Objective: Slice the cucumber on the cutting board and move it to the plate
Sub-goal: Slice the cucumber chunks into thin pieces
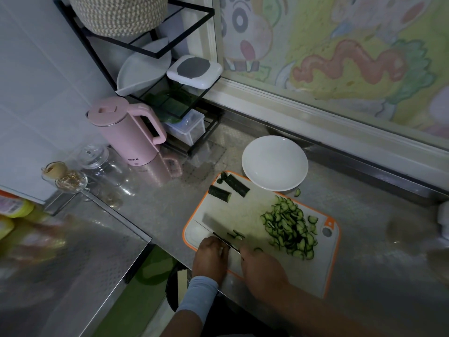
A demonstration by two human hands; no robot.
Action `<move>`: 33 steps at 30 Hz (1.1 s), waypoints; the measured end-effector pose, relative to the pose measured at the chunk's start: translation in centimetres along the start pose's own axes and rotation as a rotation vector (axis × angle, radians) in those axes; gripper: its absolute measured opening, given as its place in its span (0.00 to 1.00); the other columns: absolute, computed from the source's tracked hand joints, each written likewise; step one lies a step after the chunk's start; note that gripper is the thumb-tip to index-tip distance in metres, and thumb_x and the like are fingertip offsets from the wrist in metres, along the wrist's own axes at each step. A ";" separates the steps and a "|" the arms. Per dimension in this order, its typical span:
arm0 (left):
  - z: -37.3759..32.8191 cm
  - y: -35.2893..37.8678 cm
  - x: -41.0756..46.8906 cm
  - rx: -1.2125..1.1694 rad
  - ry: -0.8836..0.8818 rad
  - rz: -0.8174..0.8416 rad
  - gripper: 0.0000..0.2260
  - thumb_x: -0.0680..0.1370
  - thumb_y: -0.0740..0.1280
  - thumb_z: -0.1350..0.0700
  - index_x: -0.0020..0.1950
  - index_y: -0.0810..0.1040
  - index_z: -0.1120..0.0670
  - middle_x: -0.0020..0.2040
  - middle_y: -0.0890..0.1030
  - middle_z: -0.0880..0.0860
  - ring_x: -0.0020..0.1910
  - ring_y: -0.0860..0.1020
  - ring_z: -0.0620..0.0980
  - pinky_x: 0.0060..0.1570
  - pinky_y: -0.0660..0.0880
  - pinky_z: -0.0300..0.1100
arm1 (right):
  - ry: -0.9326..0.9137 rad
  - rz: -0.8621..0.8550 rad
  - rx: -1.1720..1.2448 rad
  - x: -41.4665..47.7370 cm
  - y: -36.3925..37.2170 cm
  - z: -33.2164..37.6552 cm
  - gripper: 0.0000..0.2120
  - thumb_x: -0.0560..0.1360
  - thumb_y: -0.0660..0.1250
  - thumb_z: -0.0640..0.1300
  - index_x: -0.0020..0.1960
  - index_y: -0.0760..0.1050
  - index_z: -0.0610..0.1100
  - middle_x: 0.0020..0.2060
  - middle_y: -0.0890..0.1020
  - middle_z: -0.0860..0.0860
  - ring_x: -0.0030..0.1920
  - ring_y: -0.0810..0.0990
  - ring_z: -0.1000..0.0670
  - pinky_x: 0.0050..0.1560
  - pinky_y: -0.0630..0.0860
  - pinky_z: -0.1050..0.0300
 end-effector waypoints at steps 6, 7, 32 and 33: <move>-0.1 -0.1 -0.1 0.018 0.004 0.011 0.10 0.78 0.64 0.54 0.52 0.82 0.57 0.53 0.78 0.53 0.52 0.76 0.51 0.50 0.68 0.36 | -0.004 0.001 -0.034 0.4 -0.8 0.7 0.13 0.66 0.77 0.46 0.47 0.78 0.47 0.32 0.81 0.48 0.31 0.81 0.50 0.29 0.74 0.60; -0.2 -0.1 -0.1 0.021 0.007 0.014 0.10 0.77 0.65 0.55 0.51 0.83 0.57 0.52 0.78 0.53 0.52 0.76 0.52 0.50 0.69 0.36 | 0.014 0.014 -0.011 0.5 -0.9 0.9 0.10 0.76 0.67 0.46 0.55 0.75 0.46 0.41 0.82 0.47 0.41 0.83 0.48 0.39 0.76 0.57; -0.1 -0.7 -0.6 0.036 0.034 0.010 0.08 0.76 0.67 0.55 0.48 0.84 0.55 0.49 0.81 0.53 0.51 0.77 0.51 0.48 0.71 0.38 | 0.000 0.028 0.029 1.2 0.7 0.4 0.14 0.82 0.51 0.43 0.67 0.64 0.48 0.53 0.81 0.47 0.53 0.80 0.45 0.48 0.74 0.53; -0.1 -0.8 -0.5 0.031 0.039 0.017 0.08 0.76 0.66 0.54 0.49 0.84 0.55 0.50 0.81 0.52 0.51 0.76 0.51 0.49 0.70 0.36 | -0.001 0.027 0.043 1.1 0.6 0.3 0.15 0.82 0.51 0.43 0.67 0.64 0.48 0.53 0.80 0.47 0.53 0.80 0.45 0.48 0.74 0.53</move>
Point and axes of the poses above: each hand's wrist, its own x-axis towards the middle knuckle, its own y-axis out of the palm, z = x × y, the point moved 1 cm from there along x, towards the middle knuckle
